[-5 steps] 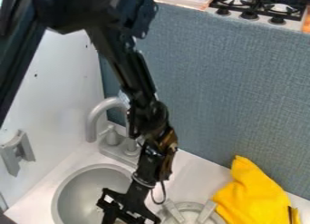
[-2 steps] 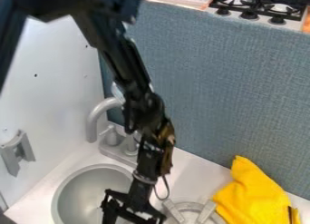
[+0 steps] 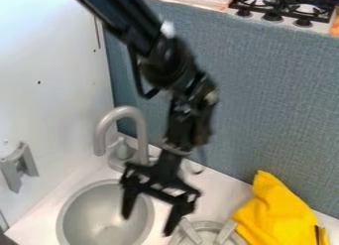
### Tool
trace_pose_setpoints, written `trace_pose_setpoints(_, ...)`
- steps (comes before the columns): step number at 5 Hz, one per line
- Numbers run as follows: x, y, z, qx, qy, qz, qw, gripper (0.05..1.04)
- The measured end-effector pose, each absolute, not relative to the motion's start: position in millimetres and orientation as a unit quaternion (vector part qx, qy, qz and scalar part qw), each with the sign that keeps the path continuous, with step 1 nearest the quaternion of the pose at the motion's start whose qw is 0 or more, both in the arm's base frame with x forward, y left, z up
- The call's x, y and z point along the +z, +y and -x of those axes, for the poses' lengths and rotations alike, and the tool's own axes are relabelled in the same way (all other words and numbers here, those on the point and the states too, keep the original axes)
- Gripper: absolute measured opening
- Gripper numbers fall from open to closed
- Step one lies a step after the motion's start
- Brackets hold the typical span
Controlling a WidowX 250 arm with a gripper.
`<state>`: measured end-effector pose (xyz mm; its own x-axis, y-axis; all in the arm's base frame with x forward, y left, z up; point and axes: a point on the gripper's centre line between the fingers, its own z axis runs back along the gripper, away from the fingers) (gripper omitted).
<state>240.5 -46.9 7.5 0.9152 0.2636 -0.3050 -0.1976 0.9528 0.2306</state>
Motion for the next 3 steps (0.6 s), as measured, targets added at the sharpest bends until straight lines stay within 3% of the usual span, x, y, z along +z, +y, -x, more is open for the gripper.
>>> trace_pose_setpoints(1,45,-91,-228,0.036,0.099,-0.087,0.991,1.001)
trace_pose_setpoints(3,37,-149,-222,-0.098,0.052,-0.050,0.993,1.001)
